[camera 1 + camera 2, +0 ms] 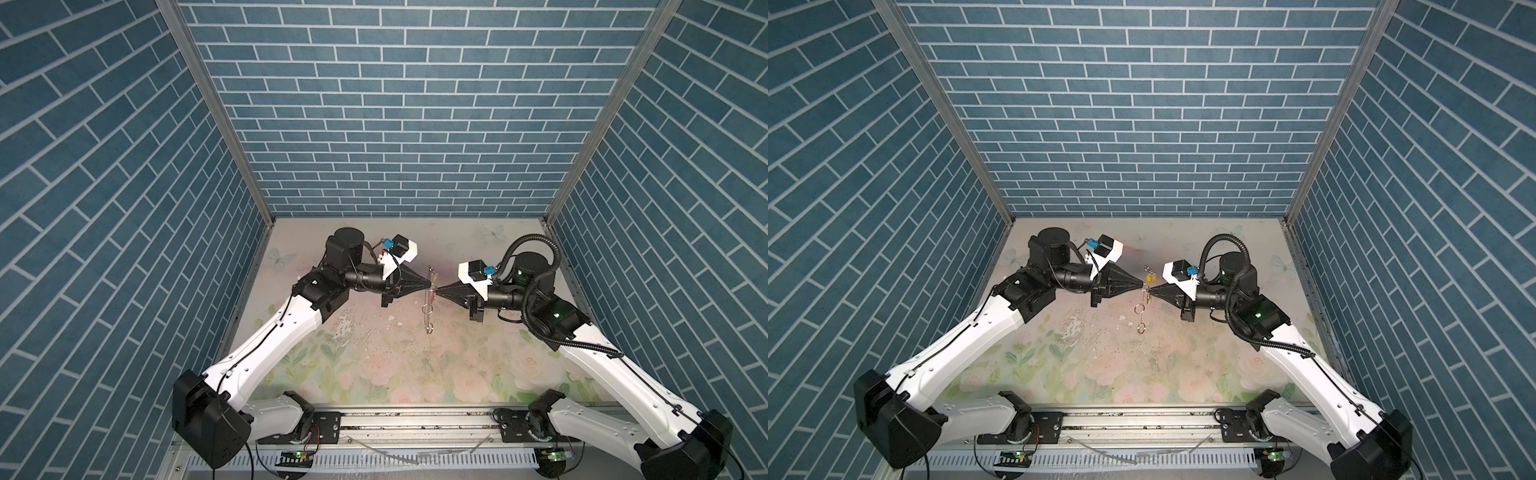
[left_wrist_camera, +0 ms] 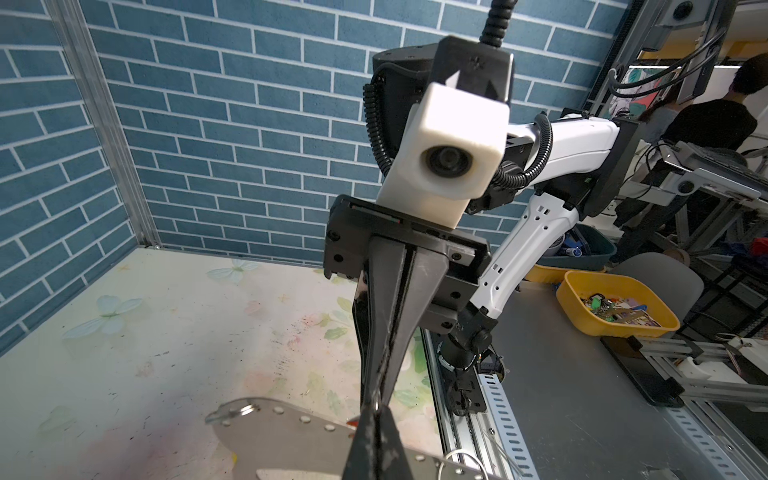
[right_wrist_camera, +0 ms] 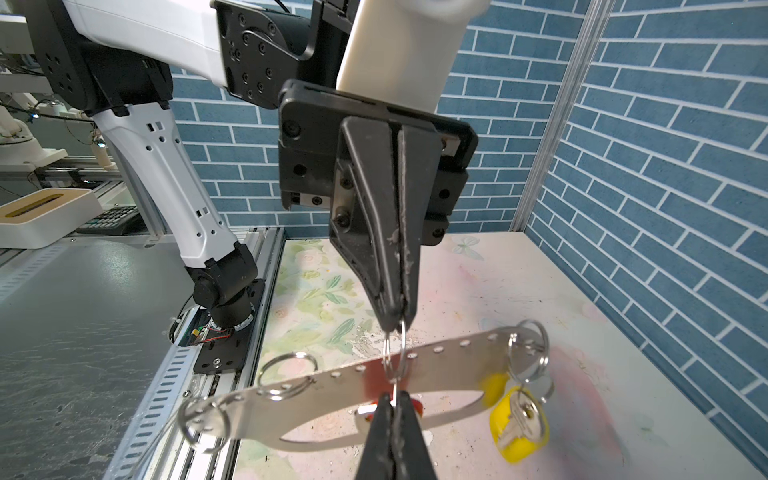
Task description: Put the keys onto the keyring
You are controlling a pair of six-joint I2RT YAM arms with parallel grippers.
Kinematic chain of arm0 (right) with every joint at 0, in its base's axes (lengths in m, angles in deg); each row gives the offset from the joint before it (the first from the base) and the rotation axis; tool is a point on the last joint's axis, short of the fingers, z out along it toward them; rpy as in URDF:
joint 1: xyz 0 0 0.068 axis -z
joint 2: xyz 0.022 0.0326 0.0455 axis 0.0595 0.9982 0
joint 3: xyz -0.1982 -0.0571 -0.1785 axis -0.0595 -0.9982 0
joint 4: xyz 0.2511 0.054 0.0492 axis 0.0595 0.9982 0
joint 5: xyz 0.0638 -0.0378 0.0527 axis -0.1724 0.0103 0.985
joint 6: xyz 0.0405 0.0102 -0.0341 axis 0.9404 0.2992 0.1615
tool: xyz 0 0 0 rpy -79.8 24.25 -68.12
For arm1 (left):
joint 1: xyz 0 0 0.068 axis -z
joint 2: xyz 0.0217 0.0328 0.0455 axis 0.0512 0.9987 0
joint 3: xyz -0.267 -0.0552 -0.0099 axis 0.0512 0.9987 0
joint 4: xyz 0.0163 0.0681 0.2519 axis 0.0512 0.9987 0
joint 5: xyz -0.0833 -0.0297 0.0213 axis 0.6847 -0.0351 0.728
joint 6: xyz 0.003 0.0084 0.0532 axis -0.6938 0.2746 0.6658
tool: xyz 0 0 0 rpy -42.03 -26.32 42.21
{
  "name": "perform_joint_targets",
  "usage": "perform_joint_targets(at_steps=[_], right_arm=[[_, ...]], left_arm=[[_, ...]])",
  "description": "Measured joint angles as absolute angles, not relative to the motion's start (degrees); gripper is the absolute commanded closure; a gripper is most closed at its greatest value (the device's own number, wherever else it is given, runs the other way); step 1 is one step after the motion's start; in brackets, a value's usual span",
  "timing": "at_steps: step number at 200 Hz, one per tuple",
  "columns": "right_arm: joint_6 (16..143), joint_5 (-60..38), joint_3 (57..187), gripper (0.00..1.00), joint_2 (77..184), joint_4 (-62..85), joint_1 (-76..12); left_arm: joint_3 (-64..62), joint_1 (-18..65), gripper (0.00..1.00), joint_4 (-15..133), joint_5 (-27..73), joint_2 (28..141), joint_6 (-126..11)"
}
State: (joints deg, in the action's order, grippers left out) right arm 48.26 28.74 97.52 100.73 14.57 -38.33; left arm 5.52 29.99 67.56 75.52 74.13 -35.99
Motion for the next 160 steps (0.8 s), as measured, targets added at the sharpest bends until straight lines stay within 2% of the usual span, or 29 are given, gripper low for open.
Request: perform_joint_targets(at_steps=[102, 124, 160], right_arm=[[48.07, 27.65, 97.52, 1.0, 100.73, 14.46, -38.33], [48.48, 25.75, 97.52, 0.8, 100.47, 14.66, -38.33], [50.54, 21.71, 97.58, 0.68, 99.0, 15.68, -38.33]], left_arm=[[7.91, 29.99, 1.0, 61.44, 75.17, 74.05, -39.46], [9.85, 29.97, 1.0, 58.29, 74.21, 73.37, -40.8], [15.47, 29.79, 1.0, 49.77, 71.22, 71.14, -44.4]])
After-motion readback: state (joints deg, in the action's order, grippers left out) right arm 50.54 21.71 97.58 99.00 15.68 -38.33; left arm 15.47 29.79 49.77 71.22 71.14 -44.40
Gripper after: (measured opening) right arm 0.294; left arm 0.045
